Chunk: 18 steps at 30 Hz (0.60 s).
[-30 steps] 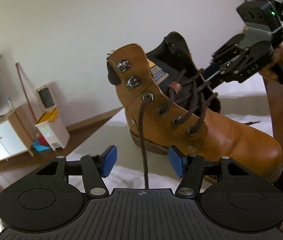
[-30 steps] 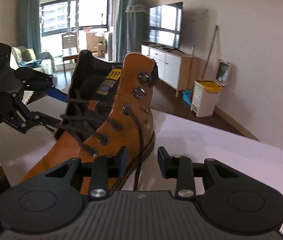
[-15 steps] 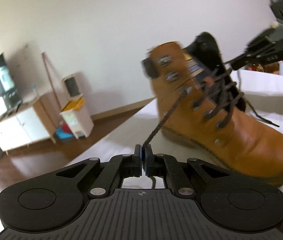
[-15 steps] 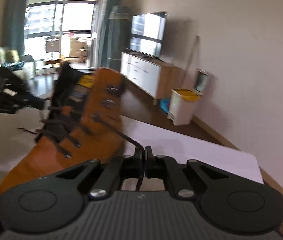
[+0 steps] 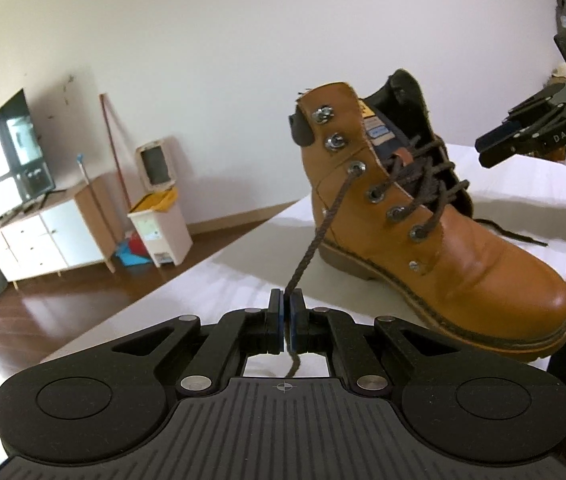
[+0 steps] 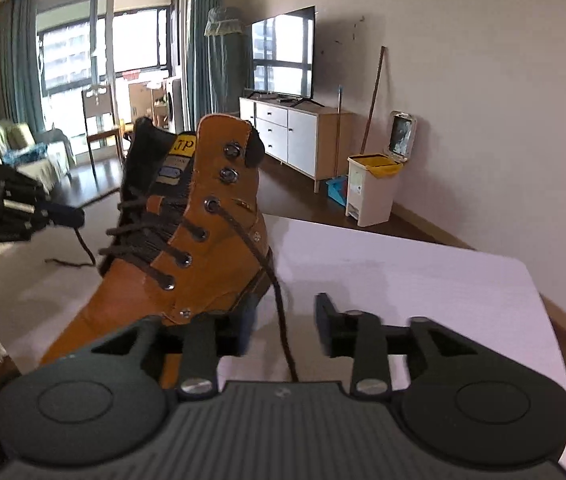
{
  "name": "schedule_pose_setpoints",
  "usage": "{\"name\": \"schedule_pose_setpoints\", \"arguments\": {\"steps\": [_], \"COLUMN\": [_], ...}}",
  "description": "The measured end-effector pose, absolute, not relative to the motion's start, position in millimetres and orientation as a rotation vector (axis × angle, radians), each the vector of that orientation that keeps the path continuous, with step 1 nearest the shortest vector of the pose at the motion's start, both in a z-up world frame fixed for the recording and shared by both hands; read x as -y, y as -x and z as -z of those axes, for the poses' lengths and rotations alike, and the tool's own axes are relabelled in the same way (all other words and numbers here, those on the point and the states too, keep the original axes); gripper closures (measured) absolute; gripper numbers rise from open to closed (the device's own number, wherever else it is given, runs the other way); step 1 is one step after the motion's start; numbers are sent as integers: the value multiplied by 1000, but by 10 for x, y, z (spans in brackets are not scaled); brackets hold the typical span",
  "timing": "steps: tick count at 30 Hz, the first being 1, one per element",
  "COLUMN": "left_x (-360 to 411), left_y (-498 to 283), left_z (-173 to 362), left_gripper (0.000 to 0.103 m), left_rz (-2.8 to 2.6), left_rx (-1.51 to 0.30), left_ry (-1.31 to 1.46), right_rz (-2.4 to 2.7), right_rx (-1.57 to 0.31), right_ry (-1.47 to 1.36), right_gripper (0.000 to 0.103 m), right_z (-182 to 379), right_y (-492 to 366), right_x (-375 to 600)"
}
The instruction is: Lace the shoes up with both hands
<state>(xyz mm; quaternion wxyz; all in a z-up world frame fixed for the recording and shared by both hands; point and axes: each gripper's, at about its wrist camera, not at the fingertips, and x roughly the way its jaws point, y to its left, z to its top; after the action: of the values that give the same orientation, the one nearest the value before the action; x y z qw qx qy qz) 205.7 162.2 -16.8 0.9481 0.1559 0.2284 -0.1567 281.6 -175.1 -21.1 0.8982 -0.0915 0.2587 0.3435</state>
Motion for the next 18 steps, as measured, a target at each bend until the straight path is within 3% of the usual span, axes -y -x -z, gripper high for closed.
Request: {"name": "schedule_pose_setpoints", "arguments": {"steps": [3, 5, 10, 12, 13, 15, 18], "left_x": [-1612, -1571, -1329, -1221, -1185, -1137, -1197], "left_y": [-2084, -2112, -2298, -2385, -2417, -2482, -2407], "left_z": [168, 128, 64, 74, 91, 109, 100], "left_gripper": [87, 58, 57, 68, 100, 100, 101], "left_rz": [330, 337, 376, 389, 388, 371, 322], "left_rx": [-471, -455, -426, -430, -438, -458, -447], "left_ry": [-313, -321, -382, -412, -424, -443, -451], "right_rz": [-734, -760, -793, -800, -803, -798, -758], "right_rx": [-513, -493, -447, -436, -436, -431, -396], "right_ry": [227, 270, 377, 413, 425, 447, 491], "right_gripper": [54, 55, 55, 59, 64, 97, 101], "right_z": [179, 161, 109, 118, 123, 129, 119], "right_y": [-2849, -2893, -2936, -2950, -2949, -2930, -2857], "right_x": [1685, 1585, 1339, 1253, 1223, 1182, 1172]}}
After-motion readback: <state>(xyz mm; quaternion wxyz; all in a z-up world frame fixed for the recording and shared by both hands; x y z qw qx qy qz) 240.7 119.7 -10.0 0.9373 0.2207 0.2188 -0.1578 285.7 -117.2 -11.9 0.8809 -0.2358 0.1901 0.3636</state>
